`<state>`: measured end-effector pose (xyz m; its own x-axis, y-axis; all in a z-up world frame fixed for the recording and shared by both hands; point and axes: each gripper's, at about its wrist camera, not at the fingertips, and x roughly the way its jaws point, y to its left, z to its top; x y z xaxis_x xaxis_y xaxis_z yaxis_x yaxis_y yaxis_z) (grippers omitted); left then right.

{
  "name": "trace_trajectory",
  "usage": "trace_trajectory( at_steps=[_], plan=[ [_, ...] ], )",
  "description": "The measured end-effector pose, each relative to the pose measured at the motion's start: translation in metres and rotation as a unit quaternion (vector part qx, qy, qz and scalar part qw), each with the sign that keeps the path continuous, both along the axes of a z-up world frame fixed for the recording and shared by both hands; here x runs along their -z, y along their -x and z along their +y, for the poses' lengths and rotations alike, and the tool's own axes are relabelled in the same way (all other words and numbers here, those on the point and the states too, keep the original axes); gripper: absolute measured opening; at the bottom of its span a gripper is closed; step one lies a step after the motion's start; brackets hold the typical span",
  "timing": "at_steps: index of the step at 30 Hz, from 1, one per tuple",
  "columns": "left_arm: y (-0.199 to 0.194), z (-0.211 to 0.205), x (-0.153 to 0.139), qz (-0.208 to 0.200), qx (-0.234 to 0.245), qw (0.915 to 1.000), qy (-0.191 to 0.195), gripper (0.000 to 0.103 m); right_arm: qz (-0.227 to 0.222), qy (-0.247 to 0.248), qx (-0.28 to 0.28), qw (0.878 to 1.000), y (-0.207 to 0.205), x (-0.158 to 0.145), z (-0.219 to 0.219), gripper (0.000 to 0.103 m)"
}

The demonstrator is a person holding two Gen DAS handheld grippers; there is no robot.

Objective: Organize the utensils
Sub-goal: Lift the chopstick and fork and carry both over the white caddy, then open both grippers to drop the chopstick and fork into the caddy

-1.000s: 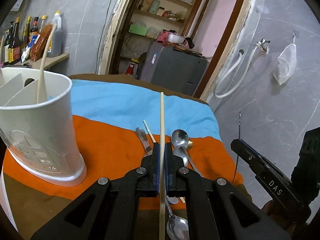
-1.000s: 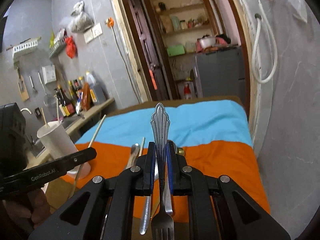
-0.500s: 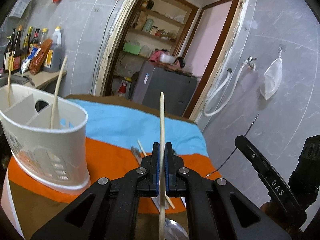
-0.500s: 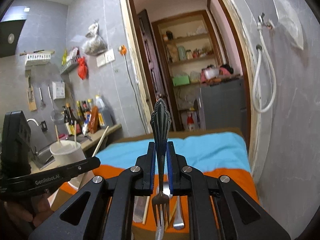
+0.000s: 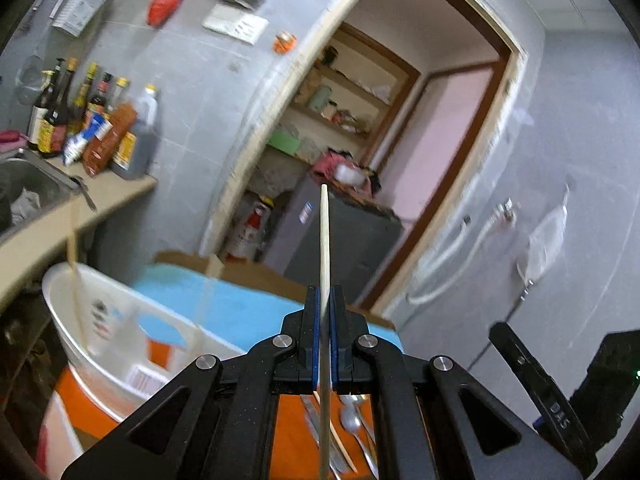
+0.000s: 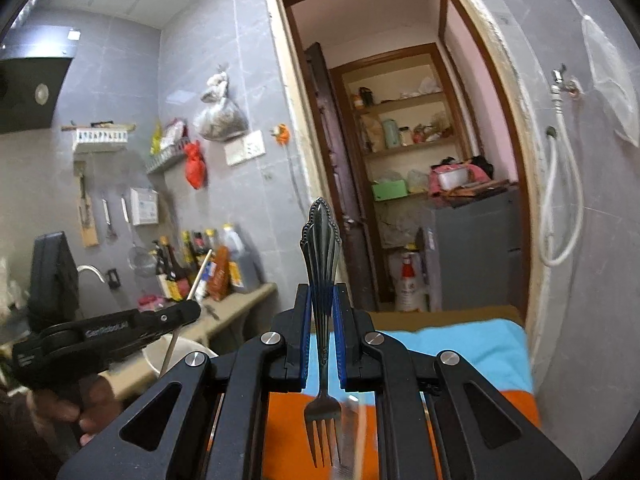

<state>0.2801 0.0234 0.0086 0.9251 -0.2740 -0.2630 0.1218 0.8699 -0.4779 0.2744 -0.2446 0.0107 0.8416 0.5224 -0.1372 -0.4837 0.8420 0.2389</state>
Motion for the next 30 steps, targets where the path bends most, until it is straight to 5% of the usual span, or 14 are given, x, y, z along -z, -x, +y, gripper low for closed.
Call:
trace_trajectory(
  at_steps=[6,15,30],
  plan=[
    [-0.009,0.070,-0.016,-0.016,-0.052,0.9983,0.019,0.002,-0.014,-0.021,-0.038,0.999,-0.008,-0.025,0.040,0.008],
    [-0.024,0.150,0.001,-0.018,-0.110,0.9925,0.050,0.002,-0.019,-0.046,-0.089,0.995,-0.025,-0.030,0.100,0.008],
    [-0.036,0.154,0.034,-0.060,-0.147,0.9869,0.028,0.002,0.014,-0.025,-0.099,0.995,-0.038,0.018,0.141,0.008]
  ],
)
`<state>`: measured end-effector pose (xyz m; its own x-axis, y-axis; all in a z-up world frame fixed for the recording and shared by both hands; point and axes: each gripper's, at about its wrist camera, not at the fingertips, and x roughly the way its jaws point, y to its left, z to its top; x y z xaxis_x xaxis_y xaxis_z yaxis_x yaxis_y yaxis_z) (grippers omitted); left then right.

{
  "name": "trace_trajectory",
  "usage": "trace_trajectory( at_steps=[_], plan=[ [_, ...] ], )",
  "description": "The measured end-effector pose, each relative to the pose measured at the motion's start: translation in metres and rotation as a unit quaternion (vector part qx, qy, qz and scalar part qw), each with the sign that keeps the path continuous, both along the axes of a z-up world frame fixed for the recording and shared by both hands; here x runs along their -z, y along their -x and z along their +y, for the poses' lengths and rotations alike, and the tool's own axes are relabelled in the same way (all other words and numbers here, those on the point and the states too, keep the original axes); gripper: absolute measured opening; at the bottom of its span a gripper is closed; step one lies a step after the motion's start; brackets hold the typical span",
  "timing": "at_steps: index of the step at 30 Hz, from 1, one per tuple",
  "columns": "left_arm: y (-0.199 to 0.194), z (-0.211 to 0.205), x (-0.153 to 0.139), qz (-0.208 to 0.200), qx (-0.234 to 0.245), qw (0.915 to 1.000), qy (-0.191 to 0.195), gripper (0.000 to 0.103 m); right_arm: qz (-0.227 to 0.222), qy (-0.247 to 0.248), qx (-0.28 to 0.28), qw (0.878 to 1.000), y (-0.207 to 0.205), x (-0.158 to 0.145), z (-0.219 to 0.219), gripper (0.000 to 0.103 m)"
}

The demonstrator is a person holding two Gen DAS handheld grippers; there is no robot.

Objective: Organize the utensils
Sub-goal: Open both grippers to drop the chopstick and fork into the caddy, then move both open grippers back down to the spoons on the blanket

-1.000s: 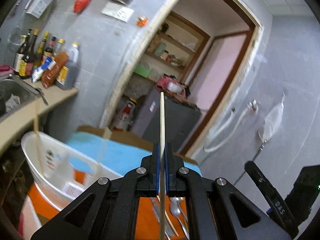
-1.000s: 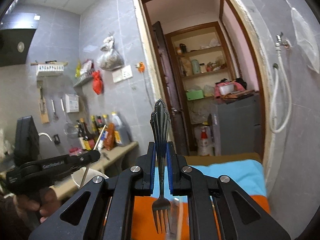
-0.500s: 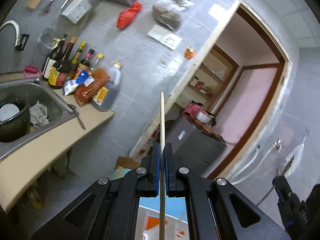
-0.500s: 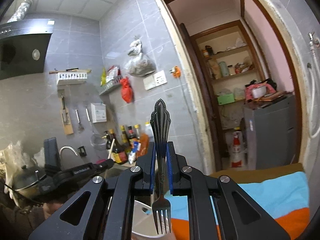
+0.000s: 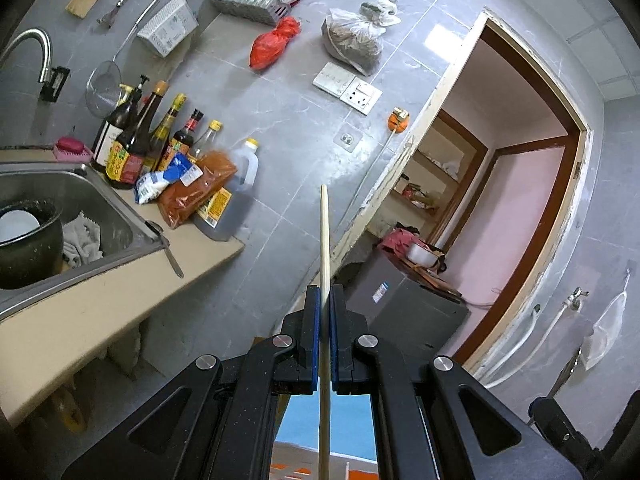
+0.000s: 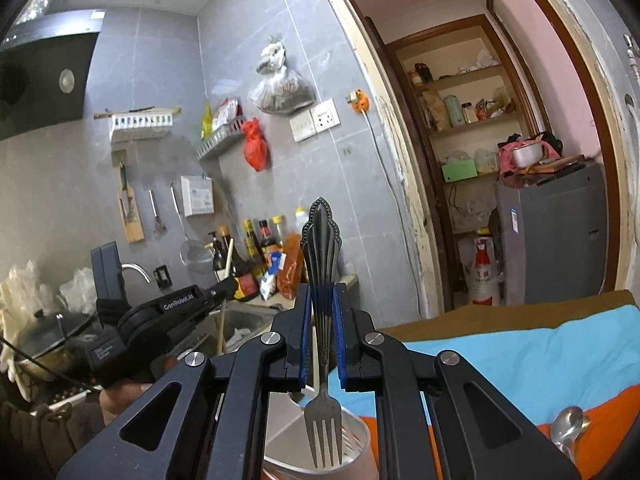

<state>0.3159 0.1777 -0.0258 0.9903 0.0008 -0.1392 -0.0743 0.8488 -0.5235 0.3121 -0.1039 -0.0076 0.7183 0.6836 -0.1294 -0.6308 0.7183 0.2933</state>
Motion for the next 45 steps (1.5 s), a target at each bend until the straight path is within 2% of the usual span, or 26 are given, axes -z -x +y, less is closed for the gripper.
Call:
trace_trajectory(
  at_steps=[8,10,17,20,22,25,26,27,28,30,31,34,36,40,45],
  plan=[
    [0.011,-0.023,0.010,-0.020,-0.023,0.9969,-0.072,0.002,0.000,0.025,0.006,1.000,0.003,0.021,0.006,0.009],
    [0.014,-0.026,0.012,-0.019,-0.017,0.9965,-0.080,0.002,0.006,0.030,0.005,1.000,0.003,0.025,0.006,0.009],
    [0.022,-0.034,0.015,0.028,0.022,0.9929,-0.114,0.004,0.034,0.036,0.002,0.999,0.002,0.032,0.003,0.013],
    [0.026,-0.036,0.015,0.050,0.038,0.9919,-0.110,0.016,0.040,0.033,0.000,0.999,0.005,0.029,0.000,0.026],
    [0.031,-0.037,0.013,0.058,0.044,0.9918,-0.105,0.031,0.041,0.030,0.000,0.999,0.008,0.025,-0.003,0.026],
    [0.039,-0.044,0.004,0.066,0.045,0.9916,-0.102,0.040,0.042,0.031,0.005,0.999,0.012,0.015,-0.013,0.029],
    [0.041,-0.049,-0.001,0.069,0.046,0.9910,-0.106,0.044,0.042,0.031,0.008,0.999,0.013,0.012,-0.016,0.036],
    [0.044,-0.054,-0.006,0.070,0.043,0.9906,-0.109,0.054,0.042,0.030,0.015,0.999,0.014,0.008,-0.022,0.049],
    [0.047,-0.060,-0.011,0.069,0.040,0.9903,-0.114,0.065,0.040,0.026,0.021,0.999,0.016,0.003,-0.029,0.054],
    [0.054,-0.072,-0.019,0.064,0.032,0.9900,-0.122,0.077,0.038,0.025,0.034,0.998,0.017,-0.005,-0.041,0.069],
    [0.056,-0.078,-0.024,0.062,0.030,0.9895,-0.127,0.082,0.036,0.027,0.044,0.998,0.019,-0.010,-0.049,0.073],
    [0.062,-0.102,-0.036,0.059,0.022,0.9880,-0.141,0.088,0.027,0.030,0.069,0.997,0.022,-0.024,-0.073,0.086],
    [0.065,-0.118,-0.043,0.053,0.010,0.9866,-0.154,0.094,0.023,0.035,0.085,0.996,0.023,-0.031,-0.088,0.102],
    [0.075,-0.151,-0.049,0.038,-0.018,0.9830,-0.179,0.095,0.007,0.043,0.106,0.993,0.026,-0.042,-0.121,0.103],
    [0.076,-0.187,-0.046,0.045,-0.011,0.9798,-0.195,0.095,-0.002,0.068,0.134,0.989,0.029,-0.040,-0.153,0.103]
  ],
)
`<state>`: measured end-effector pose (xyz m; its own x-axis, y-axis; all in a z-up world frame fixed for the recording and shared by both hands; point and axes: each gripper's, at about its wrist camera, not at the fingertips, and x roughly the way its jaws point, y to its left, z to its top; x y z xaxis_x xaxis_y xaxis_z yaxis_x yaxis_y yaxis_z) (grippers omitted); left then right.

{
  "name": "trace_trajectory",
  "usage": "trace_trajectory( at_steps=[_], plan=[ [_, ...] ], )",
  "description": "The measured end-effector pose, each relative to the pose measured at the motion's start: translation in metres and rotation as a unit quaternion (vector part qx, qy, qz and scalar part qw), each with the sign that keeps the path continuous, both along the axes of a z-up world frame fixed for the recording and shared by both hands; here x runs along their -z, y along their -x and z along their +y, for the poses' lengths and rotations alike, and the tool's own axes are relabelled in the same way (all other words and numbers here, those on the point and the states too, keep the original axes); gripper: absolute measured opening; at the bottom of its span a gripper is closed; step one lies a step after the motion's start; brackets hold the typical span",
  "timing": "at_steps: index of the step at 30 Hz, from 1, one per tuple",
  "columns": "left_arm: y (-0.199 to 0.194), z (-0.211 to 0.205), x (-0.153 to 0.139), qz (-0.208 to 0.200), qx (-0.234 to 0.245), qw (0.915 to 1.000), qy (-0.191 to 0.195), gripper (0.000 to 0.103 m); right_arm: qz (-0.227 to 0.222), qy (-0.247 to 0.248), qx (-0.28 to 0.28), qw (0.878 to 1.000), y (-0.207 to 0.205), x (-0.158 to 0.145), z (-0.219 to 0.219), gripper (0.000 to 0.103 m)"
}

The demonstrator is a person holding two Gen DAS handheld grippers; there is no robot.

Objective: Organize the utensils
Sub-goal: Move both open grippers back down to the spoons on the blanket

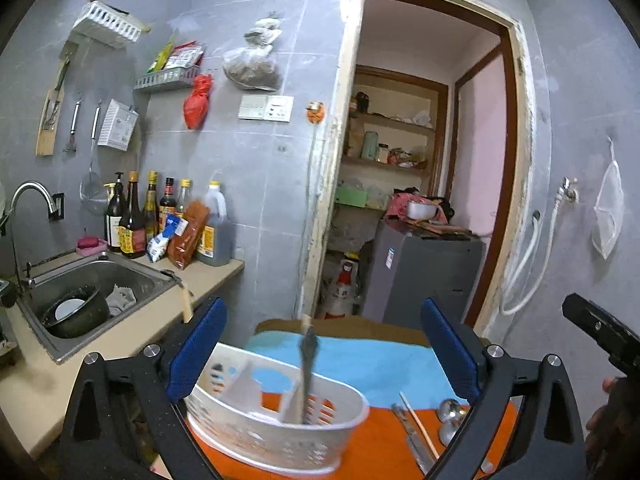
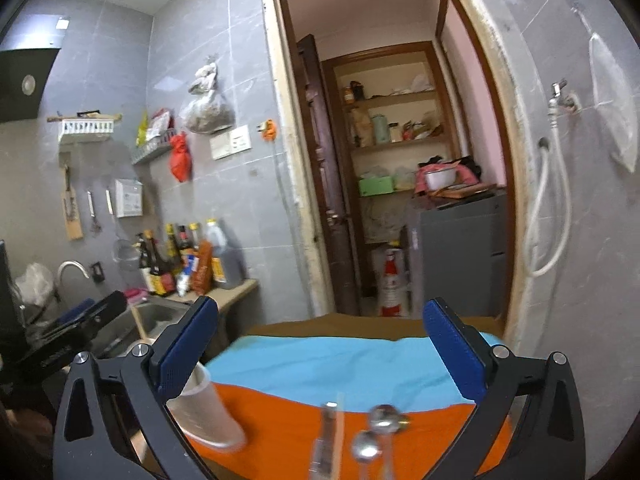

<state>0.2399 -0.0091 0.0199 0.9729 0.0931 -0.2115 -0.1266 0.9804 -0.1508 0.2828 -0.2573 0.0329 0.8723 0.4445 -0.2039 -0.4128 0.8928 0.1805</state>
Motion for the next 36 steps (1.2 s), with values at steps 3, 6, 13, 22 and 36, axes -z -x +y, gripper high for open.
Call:
trace_trajectory(
  at_steps=[3,6,13,22,36],
  plan=[
    [-0.003,-0.019,0.010,0.017,0.010,0.9998,0.002,0.095,0.005,0.011,0.015,1.000,-0.002,0.007,-0.015,0.103],
    [-0.005,-0.037,0.022,0.037,0.024,0.9990,0.001,0.095,0.017,0.019,0.027,0.999,-0.004,0.020,-0.032,0.103],
    [-0.016,-0.078,0.065,0.089,0.062,0.9940,-0.014,0.095,0.052,0.028,0.052,0.997,-0.013,0.053,-0.061,0.103],
    [-0.031,-0.101,0.115,0.162,0.086,0.9830,-0.002,0.095,0.098,0.037,0.054,0.993,-0.026,0.094,-0.081,0.103],
    [-0.068,-0.105,0.156,0.249,0.090,0.9641,0.016,0.095,0.191,0.062,0.025,0.979,-0.076,0.133,-0.070,0.103]
  ],
)
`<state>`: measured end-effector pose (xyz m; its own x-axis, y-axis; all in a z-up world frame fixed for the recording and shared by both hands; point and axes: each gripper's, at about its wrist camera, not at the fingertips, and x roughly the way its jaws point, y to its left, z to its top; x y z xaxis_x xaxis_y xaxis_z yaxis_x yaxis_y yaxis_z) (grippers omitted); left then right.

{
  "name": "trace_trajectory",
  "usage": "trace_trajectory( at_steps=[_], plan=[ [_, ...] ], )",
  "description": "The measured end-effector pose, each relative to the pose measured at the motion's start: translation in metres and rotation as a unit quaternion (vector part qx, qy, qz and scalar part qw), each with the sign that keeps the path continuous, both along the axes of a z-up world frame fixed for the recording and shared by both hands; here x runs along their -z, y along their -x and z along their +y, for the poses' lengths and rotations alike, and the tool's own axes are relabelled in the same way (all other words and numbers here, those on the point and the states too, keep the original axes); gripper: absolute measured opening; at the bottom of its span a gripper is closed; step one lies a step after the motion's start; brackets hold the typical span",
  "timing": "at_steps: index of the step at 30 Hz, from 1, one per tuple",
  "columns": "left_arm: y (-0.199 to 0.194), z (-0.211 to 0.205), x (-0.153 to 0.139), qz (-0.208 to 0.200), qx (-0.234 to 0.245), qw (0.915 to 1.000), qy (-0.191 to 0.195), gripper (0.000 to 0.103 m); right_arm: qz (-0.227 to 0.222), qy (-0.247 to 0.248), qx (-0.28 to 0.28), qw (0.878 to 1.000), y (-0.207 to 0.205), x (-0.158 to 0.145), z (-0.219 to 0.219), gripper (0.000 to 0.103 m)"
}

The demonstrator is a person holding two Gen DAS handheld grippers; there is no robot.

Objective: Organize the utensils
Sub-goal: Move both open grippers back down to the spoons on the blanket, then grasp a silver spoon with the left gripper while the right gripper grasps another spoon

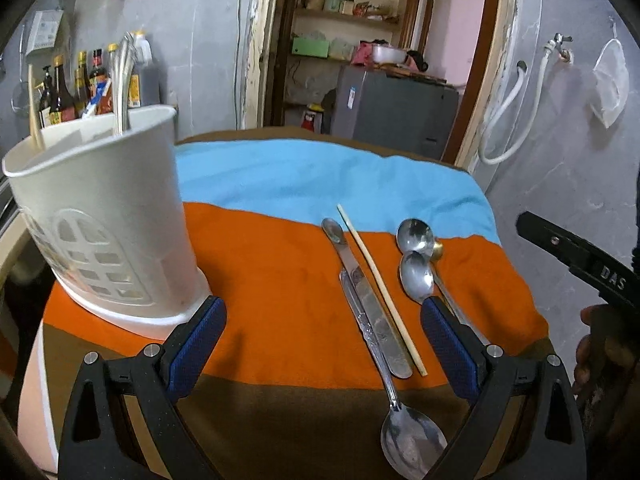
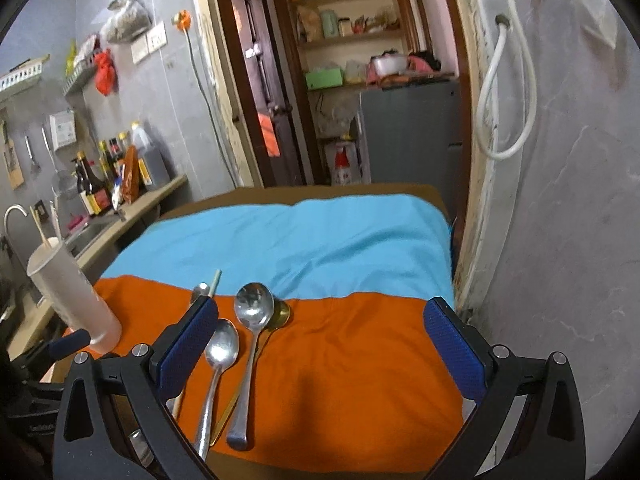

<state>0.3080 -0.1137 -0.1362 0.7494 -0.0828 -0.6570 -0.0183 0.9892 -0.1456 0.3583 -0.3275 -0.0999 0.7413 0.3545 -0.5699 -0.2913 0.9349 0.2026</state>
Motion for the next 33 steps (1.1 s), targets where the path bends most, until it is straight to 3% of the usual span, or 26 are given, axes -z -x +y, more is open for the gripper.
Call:
trace_trajectory(
  at_steps=[4,12,18,25,29,33],
  plan=[
    [0.000,-0.002,0.003,0.011,0.012,0.9999,0.004,0.091,0.025,-0.004,-0.014,1.000,-0.013,0.011,0.003,0.101],
    [0.004,-0.007,0.014,0.059,0.034,0.9974,0.023,0.071,0.068,-0.002,-0.073,0.995,-0.022,0.029,0.021,0.064],
    [0.004,-0.014,0.017,0.081,0.050,0.9950,0.027,0.047,0.082,0.007,-0.118,0.990,-0.025,0.032,0.035,0.042],
    [0.006,-0.028,0.017,0.096,0.062,0.9934,-0.009,0.040,0.090,0.002,-0.121,0.989,-0.028,0.034,0.034,0.041],
    [0.008,-0.045,0.021,0.098,0.081,0.9900,-0.061,0.036,0.089,0.003,-0.125,0.988,-0.028,0.033,0.036,0.041],
    [0.006,-0.045,0.026,0.100,0.067,0.9888,-0.089,0.013,0.087,0.006,-0.131,0.988,-0.027,0.032,0.040,0.041]
  ],
)
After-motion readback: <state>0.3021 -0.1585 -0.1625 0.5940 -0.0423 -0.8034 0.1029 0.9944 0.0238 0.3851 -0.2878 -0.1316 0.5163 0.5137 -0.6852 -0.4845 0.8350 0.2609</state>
